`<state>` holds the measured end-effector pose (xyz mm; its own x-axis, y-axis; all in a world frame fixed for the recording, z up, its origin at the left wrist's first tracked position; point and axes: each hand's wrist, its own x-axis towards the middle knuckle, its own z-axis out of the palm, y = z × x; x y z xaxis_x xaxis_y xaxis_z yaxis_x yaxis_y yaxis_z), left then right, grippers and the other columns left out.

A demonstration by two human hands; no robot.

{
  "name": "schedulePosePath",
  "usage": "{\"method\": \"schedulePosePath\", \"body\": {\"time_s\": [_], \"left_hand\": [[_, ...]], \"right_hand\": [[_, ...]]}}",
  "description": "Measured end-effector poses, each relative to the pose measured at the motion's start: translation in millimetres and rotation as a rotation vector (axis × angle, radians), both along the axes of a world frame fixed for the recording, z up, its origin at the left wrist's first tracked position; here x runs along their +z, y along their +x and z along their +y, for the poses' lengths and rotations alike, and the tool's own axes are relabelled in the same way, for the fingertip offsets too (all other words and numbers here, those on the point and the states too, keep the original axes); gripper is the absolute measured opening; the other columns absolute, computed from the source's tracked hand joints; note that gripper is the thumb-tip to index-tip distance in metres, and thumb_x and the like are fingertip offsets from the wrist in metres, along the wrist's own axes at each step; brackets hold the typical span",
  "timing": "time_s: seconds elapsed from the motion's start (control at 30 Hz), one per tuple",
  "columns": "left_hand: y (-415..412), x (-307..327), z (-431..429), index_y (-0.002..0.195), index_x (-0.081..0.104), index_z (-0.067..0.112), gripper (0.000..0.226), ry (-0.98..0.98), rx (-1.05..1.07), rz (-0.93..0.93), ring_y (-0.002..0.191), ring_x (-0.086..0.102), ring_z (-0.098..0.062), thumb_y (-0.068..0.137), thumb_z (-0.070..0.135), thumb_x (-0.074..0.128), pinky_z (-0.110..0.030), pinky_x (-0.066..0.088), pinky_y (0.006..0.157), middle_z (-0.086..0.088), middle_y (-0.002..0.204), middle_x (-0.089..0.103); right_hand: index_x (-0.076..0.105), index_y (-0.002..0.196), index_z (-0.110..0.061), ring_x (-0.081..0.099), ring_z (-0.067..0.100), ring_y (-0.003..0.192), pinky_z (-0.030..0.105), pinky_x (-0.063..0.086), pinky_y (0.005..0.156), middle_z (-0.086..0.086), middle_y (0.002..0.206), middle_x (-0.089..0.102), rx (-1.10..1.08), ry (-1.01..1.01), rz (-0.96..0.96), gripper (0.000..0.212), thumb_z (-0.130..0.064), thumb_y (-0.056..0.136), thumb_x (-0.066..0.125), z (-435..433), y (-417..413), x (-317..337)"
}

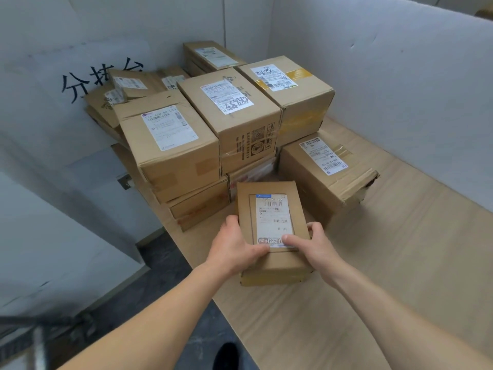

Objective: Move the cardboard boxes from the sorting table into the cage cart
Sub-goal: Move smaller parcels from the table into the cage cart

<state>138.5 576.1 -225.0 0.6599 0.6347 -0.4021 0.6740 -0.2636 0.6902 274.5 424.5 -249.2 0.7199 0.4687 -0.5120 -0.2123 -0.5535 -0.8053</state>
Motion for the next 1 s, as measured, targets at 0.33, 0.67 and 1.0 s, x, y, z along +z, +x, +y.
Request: {"method": "schedulePosePath", "body": {"time_s": [0.33,0.67,1.0], "left_hand": [[-35,43,-29,0.139,0.037,0.022,0.091,0.074,0.155,-0.227,0.112,0.057,-0.011,0.068,0.044,0.089,-0.031,0.051,0.094,0.009,0.128,0.055],[-86,98,-51,0.142,0.036,0.023,0.093,0.164,0.238,-0.33,0.106,0.055,-0.003,0.069,0.045,0.089,-0.018,0.046,0.085,0.016,0.124,0.053],[-182,140,-48,0.146,0.035,0.024,0.091,0.323,0.359,-0.328,0.115,0.056,-0.011,0.073,0.044,0.087,-0.034,0.053,0.099,0.014,0.132,0.051]], "right_hand": [[0.047,0.121,-0.037,0.064,0.02,0.088,0.037,0.045,0.069,-0.005,0.103,0.071,0.101,0.293,0.201,0.082,-0.052,0.045,0.073,-25,-6,42],[0.045,0.136,-0.047,0.064,0.025,0.101,0.033,0.05,0.062,-0.001,0.124,0.067,0.342,0.36,0.232,0.078,-0.05,0.062,0.069,-21,-31,86],[0.044,0.142,-0.035,0.072,0.018,0.094,0.028,0.056,0.063,0.002,0.12,0.07,0.515,0.569,0.222,0.078,-0.033,0.069,0.071,29,-105,113]]}}
